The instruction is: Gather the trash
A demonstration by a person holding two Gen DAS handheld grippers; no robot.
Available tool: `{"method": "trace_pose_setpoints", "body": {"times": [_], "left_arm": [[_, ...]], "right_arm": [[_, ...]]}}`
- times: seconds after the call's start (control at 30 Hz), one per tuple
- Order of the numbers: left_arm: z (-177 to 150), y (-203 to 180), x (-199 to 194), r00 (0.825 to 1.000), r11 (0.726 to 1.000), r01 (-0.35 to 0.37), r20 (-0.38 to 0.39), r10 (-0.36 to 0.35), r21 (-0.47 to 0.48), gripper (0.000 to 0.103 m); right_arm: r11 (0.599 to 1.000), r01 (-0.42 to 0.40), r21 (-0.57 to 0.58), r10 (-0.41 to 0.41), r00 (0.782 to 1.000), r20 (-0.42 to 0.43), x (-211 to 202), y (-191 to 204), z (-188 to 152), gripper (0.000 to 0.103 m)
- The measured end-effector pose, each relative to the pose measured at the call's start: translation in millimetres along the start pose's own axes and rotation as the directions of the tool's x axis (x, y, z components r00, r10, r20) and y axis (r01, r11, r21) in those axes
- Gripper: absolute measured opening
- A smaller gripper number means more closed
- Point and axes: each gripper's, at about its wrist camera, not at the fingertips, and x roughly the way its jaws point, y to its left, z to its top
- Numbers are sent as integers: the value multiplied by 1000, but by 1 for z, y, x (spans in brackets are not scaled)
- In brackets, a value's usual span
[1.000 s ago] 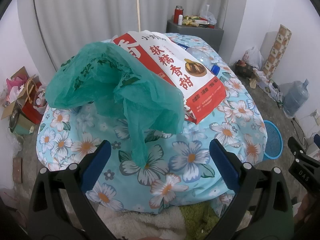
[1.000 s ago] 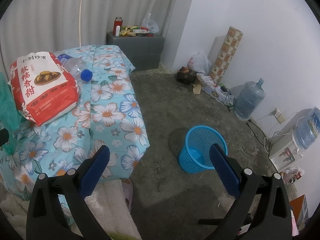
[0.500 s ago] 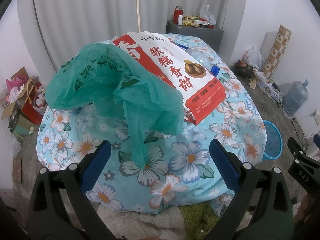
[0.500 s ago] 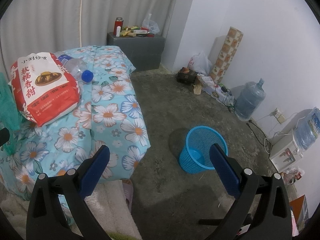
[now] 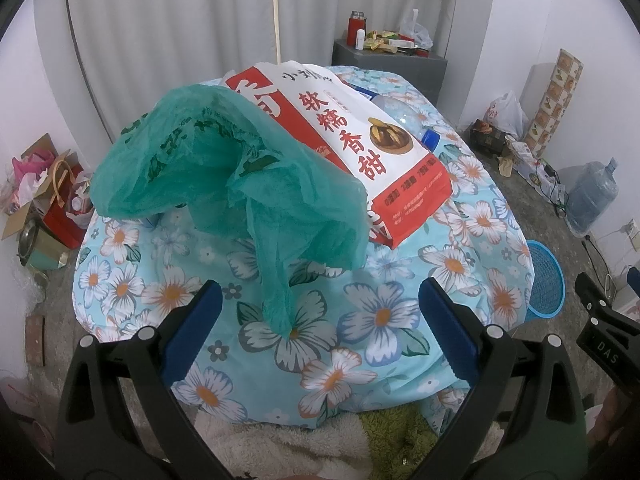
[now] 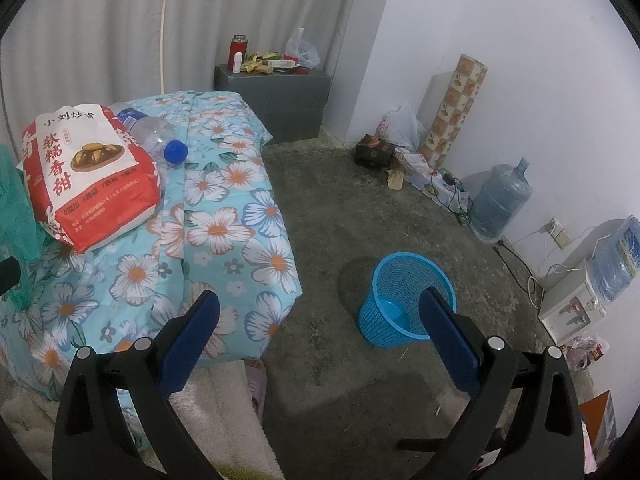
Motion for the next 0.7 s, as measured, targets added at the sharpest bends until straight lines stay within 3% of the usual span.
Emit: {"method": "trace_pose_setpoints", "body": {"times": [0.7], "left_arm": [[0,0,1,1000,1000,3,-1,-3,2,94]], "right_arm": [[1000,-1,-1,1,1000,-3,-2,0,0,97]]}}
